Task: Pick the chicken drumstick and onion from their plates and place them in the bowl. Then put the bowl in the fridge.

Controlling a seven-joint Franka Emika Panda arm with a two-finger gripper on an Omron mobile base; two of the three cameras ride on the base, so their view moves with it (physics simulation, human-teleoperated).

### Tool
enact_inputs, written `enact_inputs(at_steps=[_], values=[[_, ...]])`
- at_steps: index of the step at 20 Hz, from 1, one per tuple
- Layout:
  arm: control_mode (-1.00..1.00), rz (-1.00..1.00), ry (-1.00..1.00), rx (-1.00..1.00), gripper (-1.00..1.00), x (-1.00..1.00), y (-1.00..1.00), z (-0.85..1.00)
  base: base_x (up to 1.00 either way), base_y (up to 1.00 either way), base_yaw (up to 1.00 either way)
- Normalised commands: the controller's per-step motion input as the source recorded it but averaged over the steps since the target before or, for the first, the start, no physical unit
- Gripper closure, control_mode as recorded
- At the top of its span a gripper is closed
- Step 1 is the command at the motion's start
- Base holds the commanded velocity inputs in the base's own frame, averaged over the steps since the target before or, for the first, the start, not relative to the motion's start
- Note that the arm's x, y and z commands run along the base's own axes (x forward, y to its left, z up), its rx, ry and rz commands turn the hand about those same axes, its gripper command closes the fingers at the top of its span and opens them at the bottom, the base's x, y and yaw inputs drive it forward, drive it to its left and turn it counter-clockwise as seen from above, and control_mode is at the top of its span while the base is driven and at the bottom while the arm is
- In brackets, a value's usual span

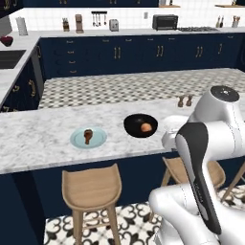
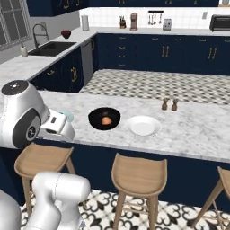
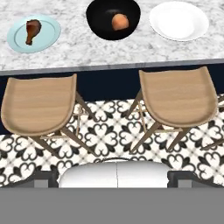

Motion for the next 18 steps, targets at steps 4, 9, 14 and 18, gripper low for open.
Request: enact_inputs(at_steps=[4,9,14,18], values=[[1.00,0.00,0.00,0.00,-1.00,0.00,0.00,0.00,0.16,0.47,0.00],[1.00,0.00,0.00,0.00,-1.00,0.00,0.00,0.00,0.41,0.04,-0.07],[1.00,0.00,0.00,0.00,-1.00,0.00,0.00,0.00,0.52,0.00,-0.10],[1.00,0.00,0.00,0.00,-1.00,0.00,0.00,0.00,0.57,0.00,0.00]])
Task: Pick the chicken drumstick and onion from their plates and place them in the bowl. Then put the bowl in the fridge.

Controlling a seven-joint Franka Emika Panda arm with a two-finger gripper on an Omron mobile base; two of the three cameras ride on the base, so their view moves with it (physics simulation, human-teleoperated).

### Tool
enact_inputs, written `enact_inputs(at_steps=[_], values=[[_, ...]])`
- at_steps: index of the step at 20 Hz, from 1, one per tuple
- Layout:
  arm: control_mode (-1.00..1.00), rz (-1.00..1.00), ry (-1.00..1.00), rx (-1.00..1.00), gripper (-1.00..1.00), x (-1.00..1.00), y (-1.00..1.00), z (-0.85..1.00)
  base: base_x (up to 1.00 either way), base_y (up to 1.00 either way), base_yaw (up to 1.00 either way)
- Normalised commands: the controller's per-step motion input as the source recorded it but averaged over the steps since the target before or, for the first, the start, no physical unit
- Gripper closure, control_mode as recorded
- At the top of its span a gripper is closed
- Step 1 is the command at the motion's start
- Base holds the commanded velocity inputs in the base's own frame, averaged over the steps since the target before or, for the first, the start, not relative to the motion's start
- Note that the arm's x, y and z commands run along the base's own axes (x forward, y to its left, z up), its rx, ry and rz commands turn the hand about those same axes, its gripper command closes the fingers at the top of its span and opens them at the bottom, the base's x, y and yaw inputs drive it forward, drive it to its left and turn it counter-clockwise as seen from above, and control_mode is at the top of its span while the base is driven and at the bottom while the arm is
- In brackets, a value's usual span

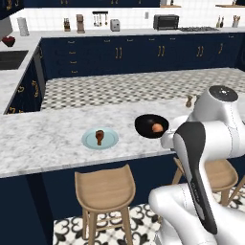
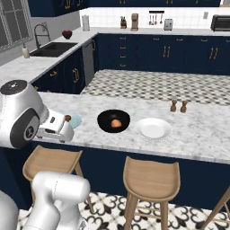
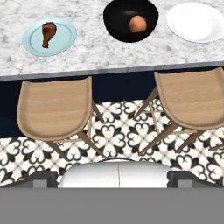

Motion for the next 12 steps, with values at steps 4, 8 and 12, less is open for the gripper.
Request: enact_inputs(at_steps=[4,8,12], values=[[-1.00,0.00,0.00,-0.01,-1.00,0.38,0.65,0.00,0.09,0.00,0.00],[-1.00,0.04,0.00,0.01,-1.00,0.86,0.94,0.00,0.00,0.00,0.00],[-1.00,0.04,0.00,0.07,-1.00,1.00,0.58,0.00,0.00,0.00,0.00]])
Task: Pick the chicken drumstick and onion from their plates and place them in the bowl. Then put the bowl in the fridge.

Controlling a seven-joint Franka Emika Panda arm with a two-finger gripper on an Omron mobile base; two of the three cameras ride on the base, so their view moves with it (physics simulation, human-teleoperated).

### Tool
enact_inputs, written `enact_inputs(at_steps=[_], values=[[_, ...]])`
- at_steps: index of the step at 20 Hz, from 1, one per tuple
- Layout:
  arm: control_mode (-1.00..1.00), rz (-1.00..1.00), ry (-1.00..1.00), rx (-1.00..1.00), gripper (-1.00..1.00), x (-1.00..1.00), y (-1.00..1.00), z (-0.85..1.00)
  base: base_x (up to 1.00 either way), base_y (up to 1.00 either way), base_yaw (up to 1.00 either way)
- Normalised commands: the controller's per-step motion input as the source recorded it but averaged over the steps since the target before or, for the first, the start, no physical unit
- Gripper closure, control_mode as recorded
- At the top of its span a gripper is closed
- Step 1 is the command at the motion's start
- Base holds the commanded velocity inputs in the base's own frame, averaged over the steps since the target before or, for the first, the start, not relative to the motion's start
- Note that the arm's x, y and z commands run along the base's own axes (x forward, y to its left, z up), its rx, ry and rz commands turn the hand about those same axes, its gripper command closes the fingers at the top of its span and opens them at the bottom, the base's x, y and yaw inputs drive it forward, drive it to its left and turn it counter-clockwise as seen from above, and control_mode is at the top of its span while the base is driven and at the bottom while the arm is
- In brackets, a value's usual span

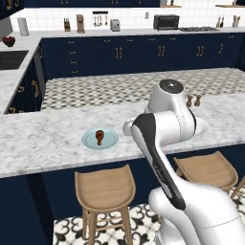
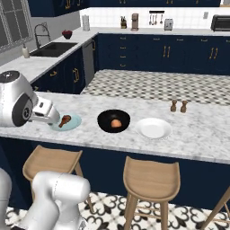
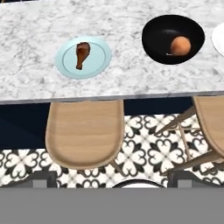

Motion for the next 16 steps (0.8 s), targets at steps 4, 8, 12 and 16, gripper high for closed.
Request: enact_inputs(at_steps=[4,8,12,16], values=[[-1.00,0.00,0.00,0.06,-1.00,0.98,0.41,-0.04,0.00,0.00,0.00],[-1.00,0.00,0.00,0.05,-1.00,0.92,0.30,-0.16,0.00,0.00,0.00],[-1.00,0.00,0.03,0.00,-1.00,0.81,0.21,-0.30,0.00,0.00,0.00],[-1.00,0.00,0.04,-0.01,-1.00,0.75,0.25,-0.69,0.00,0.00,0.00]])
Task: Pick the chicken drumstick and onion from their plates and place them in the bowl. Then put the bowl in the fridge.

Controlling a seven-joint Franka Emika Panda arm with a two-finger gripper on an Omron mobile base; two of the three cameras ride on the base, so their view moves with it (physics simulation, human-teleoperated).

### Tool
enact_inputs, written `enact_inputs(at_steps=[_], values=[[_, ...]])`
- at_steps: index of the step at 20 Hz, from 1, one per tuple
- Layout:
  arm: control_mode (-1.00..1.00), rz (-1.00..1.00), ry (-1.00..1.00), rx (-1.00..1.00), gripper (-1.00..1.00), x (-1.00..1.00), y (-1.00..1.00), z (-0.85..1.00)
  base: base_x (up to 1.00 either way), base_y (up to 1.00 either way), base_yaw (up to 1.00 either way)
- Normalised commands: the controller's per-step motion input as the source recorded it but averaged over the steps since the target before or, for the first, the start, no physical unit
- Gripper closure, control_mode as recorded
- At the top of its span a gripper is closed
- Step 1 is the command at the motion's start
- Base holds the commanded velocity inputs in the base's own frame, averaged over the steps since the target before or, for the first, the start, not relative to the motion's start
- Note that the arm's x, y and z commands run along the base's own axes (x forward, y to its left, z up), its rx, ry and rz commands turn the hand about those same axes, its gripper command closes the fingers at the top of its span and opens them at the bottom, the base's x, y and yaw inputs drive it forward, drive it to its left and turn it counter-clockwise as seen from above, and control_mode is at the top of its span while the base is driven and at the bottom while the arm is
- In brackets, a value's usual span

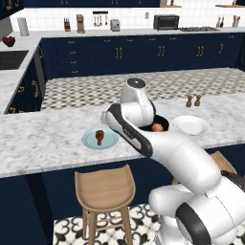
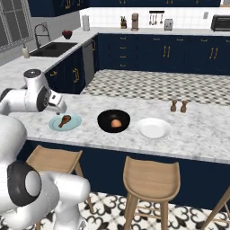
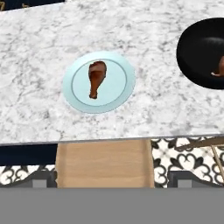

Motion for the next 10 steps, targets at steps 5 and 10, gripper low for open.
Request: enact_inputs(at_steps=[5,10], values=[[-1.00,-0.01,0.09,-0.02,-1.00,0.62,0.28,-0.74,0.00,0.00,0.00],[-1.00,0.00,0.10,0.00,-1.00,0.51,0.05,-0.49,0.00,0.00,0.00]])
